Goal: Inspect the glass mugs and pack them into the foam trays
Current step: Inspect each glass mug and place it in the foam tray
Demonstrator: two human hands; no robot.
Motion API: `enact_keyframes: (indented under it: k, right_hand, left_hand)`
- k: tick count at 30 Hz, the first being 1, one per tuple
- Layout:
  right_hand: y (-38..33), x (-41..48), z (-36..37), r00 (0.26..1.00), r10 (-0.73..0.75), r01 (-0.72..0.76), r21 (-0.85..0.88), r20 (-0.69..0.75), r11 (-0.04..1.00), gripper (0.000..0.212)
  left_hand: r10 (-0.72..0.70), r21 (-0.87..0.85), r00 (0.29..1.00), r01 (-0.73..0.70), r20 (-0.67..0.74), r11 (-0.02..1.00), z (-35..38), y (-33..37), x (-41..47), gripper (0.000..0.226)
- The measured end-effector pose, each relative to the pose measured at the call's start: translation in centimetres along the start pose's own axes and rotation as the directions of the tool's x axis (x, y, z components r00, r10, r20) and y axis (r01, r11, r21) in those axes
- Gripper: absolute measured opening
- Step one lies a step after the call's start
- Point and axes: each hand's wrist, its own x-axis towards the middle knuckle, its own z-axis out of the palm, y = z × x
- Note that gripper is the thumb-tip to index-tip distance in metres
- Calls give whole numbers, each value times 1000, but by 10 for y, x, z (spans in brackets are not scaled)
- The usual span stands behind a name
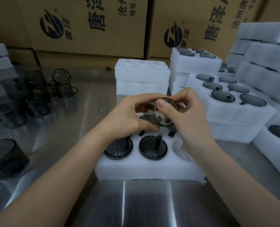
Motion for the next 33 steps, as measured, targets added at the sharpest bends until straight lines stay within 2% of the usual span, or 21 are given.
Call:
enact_keyframes:
  k: [3,6,10,15,18,22,24,26,28,31,33]
  right_hand:
    - [0,0,-1,1000,3,-2,64,-18,998,27]
    - [0,4,-4,997,83,-80,165,-11,983,20]
    - [1,9,-8,975,173,-213,362,141,907,9]
    - [0,11,-10,941,173,-294,446,291,845,42]
    - [1,11,-10,934,159,-294,437,320,850,44]
    - [4,8,-7,956,160,-236,319,247,918,51]
    - [5,6,-5,975,144,-183,246,170,952,41]
    - [6,6,-4,989,124,-138,183,84,973,21]
    - [5,7,-5,990,128,-139,202,66,970,9]
    - [2,7,-4,980,169,-191,245,107,951,21]
    - [0,6,-1,972,196,-219,198,128,955,35]
  left_hand:
    - [-13,-8,1000,13,2,1000,0,-1,0,72]
    - [-30,-27,1000,29,-8,999,-1,-2,0,74]
    - [-41,-93,999,38,-34,995,-2,-4,1,71]
    - [-40,-159,995,25,-88,987,-4,-5,0,64]
    - [-50,-133,992,35,-113,991,-5,-3,-1,59]
    - [-54,-20,994,53,-95,998,-3,-2,-1,64]
    - [-43,32,996,46,-79,998,-2,-1,0,65]
    - [-36,49,996,40,-77,998,-1,-1,0,64]
    - [-14,14,995,16,-95,1000,-2,-2,0,64]
    - [13,-98,991,-26,-131,995,-3,-4,0,57]
    - [23,-166,990,-46,-141,985,-5,-5,-1,56]
